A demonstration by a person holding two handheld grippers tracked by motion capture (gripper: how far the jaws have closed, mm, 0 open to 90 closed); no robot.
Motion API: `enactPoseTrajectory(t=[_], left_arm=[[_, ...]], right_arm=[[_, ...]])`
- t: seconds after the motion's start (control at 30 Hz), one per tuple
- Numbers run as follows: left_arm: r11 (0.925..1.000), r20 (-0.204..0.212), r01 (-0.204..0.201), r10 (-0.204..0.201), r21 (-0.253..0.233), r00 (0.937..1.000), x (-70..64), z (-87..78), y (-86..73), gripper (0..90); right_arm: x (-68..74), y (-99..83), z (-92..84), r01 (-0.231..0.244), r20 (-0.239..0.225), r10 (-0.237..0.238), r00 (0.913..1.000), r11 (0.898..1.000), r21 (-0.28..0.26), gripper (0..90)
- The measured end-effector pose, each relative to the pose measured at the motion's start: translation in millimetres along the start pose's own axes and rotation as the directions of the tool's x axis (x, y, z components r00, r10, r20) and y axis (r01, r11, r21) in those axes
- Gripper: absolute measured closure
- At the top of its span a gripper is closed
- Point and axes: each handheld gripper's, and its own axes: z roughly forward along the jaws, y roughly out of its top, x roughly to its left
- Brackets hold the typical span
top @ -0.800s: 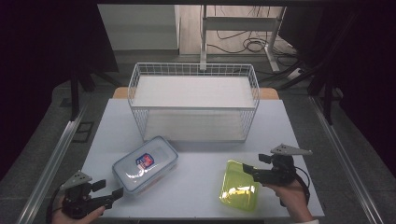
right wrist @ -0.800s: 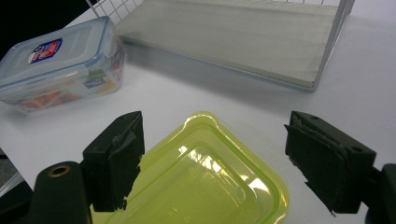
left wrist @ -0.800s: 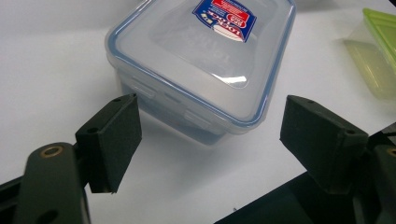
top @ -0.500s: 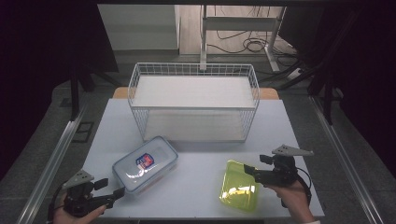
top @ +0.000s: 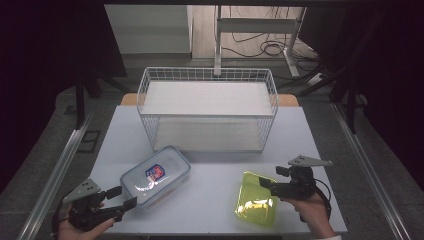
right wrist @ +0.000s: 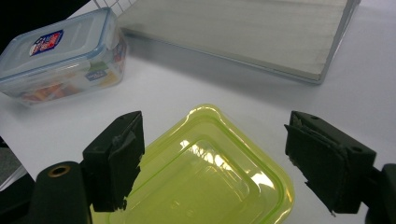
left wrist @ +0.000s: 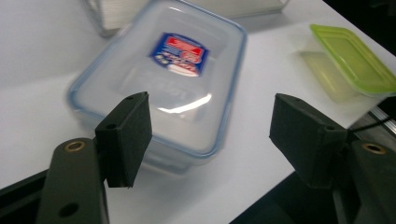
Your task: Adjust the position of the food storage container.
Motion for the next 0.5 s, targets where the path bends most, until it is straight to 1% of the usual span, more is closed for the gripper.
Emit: enactPoseTrajectory(t=[0.03,0.07,0.1,0.23,0.3,0.33,0.37,0.4,0.5], left_arm=[[1.0,0.006,0.0,0.0,0.01,1.0,-1.6,2.5,0.5,30.4],[0.9998,0.013,-0.002,0.002,0.021,0.9999,-3.0,4.8,0.6,33.7],[0.9996,0.019,-0.005,0.005,0.028,0.9998,-4.5,6.7,0.1,33.7],[0.9983,0.029,-0.022,0.021,0.053,0.9994,-7.4,11.2,-0.9,44.7],[0.9979,0.033,-0.028,0.026,0.059,0.9991,-8.3,12.3,-1.1,52.2],[0.9976,0.036,-0.031,0.029,0.062,0.9989,-9.1,13.1,-1.3,59.7],[0.997,0.04,-0.035,0.033,0.068,0.9986,-10.3,14.1,-1.5,59.7],[0.9963,0.046,-0.04,0.036,0.076,0.9983,-11.8,15.4,-1.7,64.7],[0.9927,0.063,-0.064,0.058,0.102,0.9963,-18.3,20.9,-3.7,75.8]], right_arm=[[0.2,-0.1,0.0,-0.001,0.0,0.001,1.0,1.0,-0.001,19.8],[0.9,0.0,-0.5,-0.002,-0.003,0.002,1.0,1.0,-0.002,19.9],[0.9,0.0,-0.5,-0.002,-0.003,0.002,1.0,1.0,-0.002,19.9],[2.0,1.0,-1.3,0.0,-0.013,0.0,0.9999,1.0,-0.005,19.8],[1.8,0.6,-0.7,-0.002,-0.015,0.002,0.9999,1.0,-0.002,19.8],[1.2,0.0,-0.4,-0.004,-0.016,0.004,0.9999,1.0,0.006,19.8],[1.2,0.0,-0.4,-0.004,-0.016,0.004,0.9999,1.0,0.006,19.8],[0.9,-0.1,-0.2,-0.004,-0.015,0.004,0.9999,1.0,0.008,19.8],[1.2,-0.1,0.0,-0.003,-0.017,0.003,0.9999,1.0,0.013,19.8]])
